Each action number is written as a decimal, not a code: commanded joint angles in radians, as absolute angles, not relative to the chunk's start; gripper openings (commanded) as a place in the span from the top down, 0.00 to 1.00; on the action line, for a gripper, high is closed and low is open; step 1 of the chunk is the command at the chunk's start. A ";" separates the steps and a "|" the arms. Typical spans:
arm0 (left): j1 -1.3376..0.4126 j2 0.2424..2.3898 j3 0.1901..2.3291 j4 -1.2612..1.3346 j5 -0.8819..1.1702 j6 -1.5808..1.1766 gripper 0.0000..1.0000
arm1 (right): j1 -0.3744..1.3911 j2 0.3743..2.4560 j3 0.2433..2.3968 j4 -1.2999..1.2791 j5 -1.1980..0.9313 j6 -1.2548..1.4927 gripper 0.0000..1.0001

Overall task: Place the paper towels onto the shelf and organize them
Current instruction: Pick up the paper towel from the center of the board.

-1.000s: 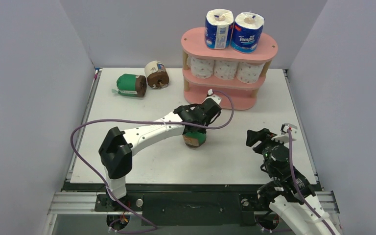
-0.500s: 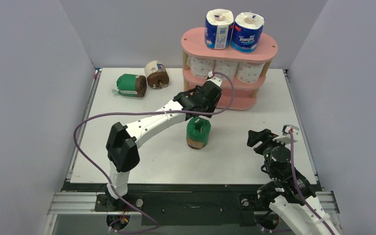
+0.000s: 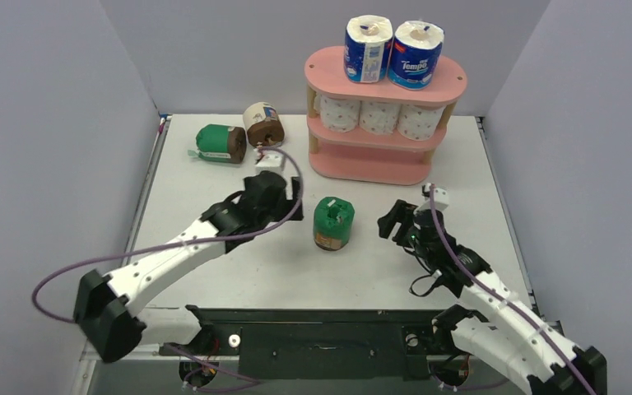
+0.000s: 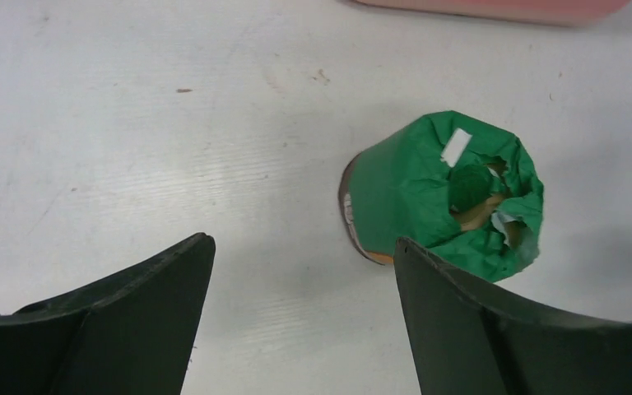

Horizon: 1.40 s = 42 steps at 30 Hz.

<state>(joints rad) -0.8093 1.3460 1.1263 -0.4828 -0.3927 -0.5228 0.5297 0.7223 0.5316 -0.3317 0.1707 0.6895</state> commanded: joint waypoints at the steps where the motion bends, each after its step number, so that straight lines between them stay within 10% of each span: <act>1: -0.754 1.089 0.862 -0.237 -0.386 -0.692 0.21 | 0.590 0.918 0.671 -0.199 0.091 0.695 0.32; 15: -0.730 0.669 0.522 -0.218 -0.404 -0.776 0.20 | 0.696 1.319 0.910 -0.181 0.188 0.714 0.32; 42: -0.730 0.691 0.433 -0.177 -0.330 -0.830 0.20 | 0.727 1.494 0.975 -0.293 0.199 0.681 0.42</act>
<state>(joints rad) -0.7357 0.6807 0.4309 -0.2310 -0.3477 -0.8097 0.7216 1.4609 0.9306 -0.2848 0.1722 0.6918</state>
